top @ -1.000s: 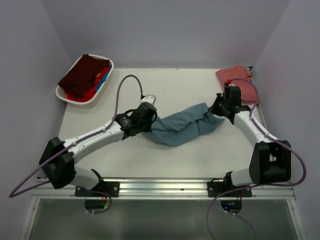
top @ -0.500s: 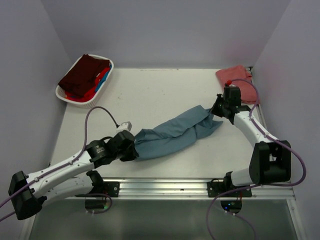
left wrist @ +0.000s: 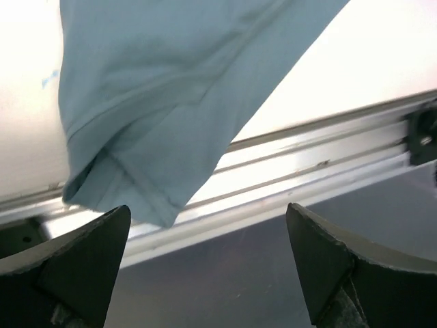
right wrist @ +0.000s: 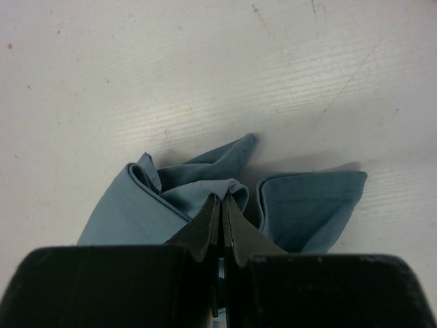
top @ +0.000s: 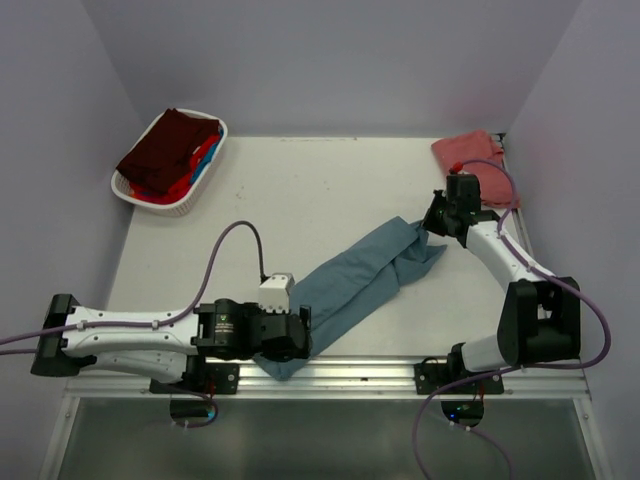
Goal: Fold and stack the t-shirts
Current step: Flatten the tshirt out
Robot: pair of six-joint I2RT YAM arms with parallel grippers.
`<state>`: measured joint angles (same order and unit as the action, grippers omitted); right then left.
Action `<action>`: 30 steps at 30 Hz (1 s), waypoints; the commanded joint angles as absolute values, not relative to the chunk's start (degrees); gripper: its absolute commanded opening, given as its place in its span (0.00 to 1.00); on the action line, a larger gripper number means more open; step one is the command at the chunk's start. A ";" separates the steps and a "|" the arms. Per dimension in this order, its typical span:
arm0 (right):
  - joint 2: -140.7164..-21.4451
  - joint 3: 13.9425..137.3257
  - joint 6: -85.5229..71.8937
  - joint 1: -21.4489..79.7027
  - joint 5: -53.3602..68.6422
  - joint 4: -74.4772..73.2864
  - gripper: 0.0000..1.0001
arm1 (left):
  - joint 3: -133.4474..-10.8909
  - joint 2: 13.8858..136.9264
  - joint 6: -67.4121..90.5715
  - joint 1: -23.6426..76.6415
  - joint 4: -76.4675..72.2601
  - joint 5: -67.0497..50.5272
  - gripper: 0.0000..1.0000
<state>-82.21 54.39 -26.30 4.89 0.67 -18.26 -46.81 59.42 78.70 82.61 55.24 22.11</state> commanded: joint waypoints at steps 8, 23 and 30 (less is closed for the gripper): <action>-83.32 55.64 -26.19 4.75 -0.18 -17.32 0.00 | -53.00 68.54 57.16 84.73 43.28 44.04 1.00; -84.38 55.28 -26.37 4.66 1.32 -16.52 0.00 | -50.18 84.63 18.12 70.23 8.19 24.72 0.93; -84.73 55.20 -26.37 4.66 1.32 -16.35 0.00 | -56.41 96.57 12.40 70.14 7.29 13.98 0.86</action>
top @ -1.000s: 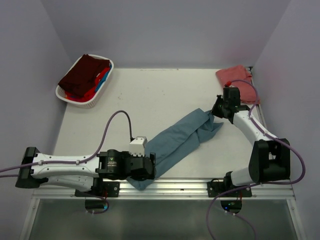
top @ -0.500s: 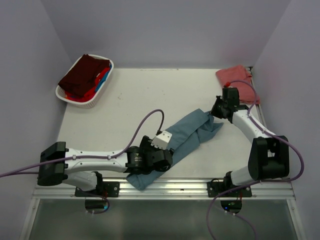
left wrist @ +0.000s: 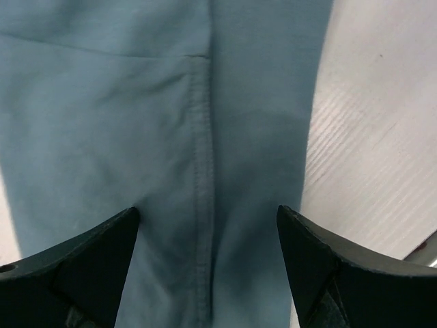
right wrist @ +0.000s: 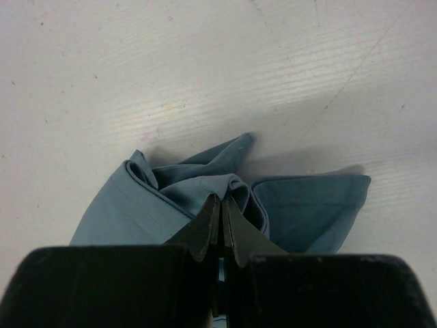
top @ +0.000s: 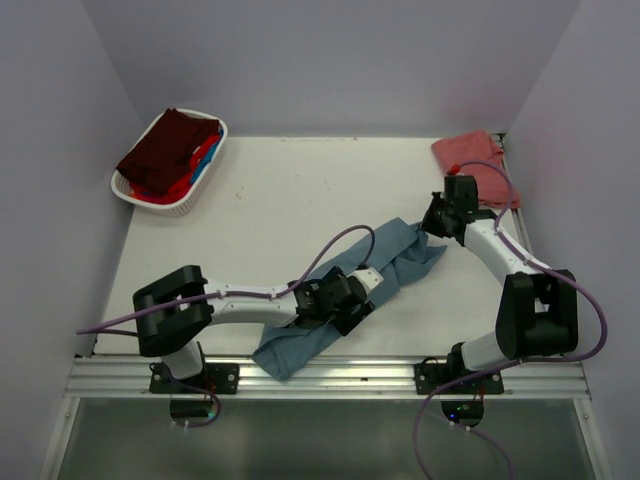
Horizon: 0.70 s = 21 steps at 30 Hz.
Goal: Fold and stack the t-shirts
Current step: Flatten the tshirt out
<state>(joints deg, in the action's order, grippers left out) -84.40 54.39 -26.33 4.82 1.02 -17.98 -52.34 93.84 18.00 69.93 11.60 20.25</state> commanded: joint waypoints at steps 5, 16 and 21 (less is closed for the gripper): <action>-84.11 55.11 -26.28 4.66 0.70 -16.52 0.00 | -56.60 96.51 11.95 69.87 8.08 15.46 0.83; -83.94 55.11 -26.01 4.66 0.62 -16.79 0.00 | -56.43 98.35 14.76 65.39 13.53 24.96 0.65; -83.76 55.20 -25.84 4.66 0.62 -16.87 0.00 | -55.20 98.18 14.76 64.42 12.39 24.35 0.57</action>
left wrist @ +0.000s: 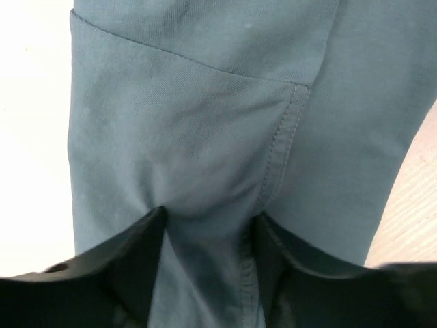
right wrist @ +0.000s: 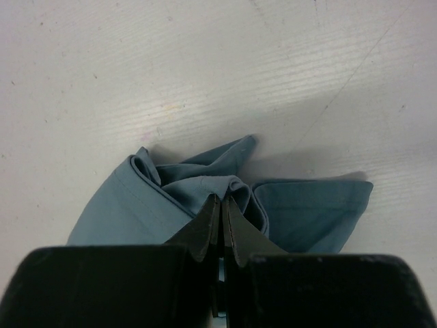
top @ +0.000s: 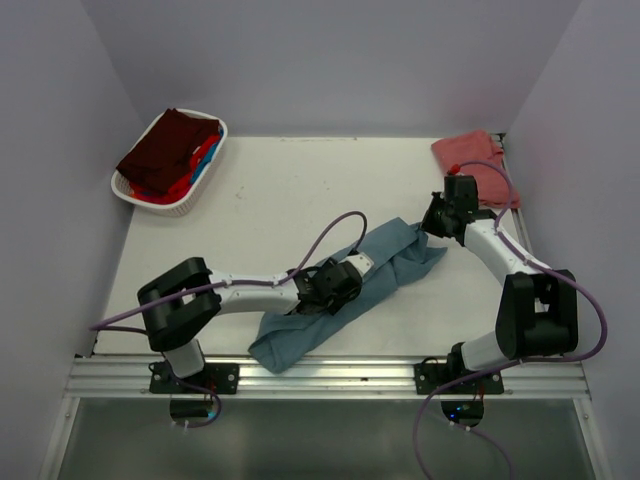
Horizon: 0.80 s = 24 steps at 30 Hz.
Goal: Fold and stack the t-shirts
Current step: Flatten the tshirt out
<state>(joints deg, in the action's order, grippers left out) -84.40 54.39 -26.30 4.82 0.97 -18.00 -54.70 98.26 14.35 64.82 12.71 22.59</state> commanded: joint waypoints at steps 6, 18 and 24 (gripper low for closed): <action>-83.85 55.20 -25.75 4.66 0.53 -16.79 0.00 | -56.25 94.23 15.12 64.42 14.23 25.39 0.19; -81.92 56.16 -25.66 4.57 0.18 -18.01 0.00 | -66.70 80.43 17.32 64.42 31.10 41.29 0.00; -77.61 56.86 -25.58 4.57 -2.72 -19.24 0.00 | -68.64 77.96 17.40 63.55 37.52 47.27 0.00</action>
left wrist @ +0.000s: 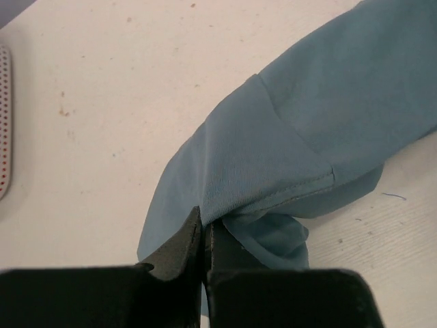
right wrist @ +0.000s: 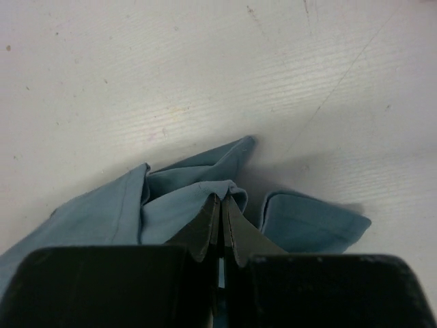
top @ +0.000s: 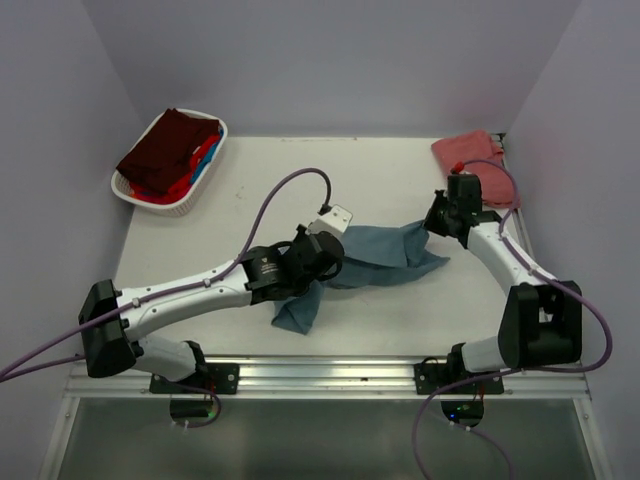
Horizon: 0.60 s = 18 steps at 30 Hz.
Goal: Fold and stack the t-shirts
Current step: Flatten the tshirt out
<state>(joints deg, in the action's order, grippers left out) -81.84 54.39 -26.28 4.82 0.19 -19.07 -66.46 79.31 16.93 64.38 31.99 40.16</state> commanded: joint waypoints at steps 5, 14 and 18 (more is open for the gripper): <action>-73.83 57.57 -25.49 4.57 -6.49 -21.00 0.00 | -69.78 74.19 20.56 62.14 43.76 51.32 0.05; -65.57 60.90 -25.23 4.57 -13.44 -25.83 0.00 | -78.74 60.23 26.46 60.47 54.05 65.65 0.11; -62.41 64.76 -24.52 4.57 -17.48 -28.56 0.00 | -80.24 54.06 24.62 60.47 53.00 67.50 0.13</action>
<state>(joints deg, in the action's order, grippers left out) -65.73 59.96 -25.85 4.80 -11.42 -26.79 -77.49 58.17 24.47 60.82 51.99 60.60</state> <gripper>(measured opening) 0.014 0.118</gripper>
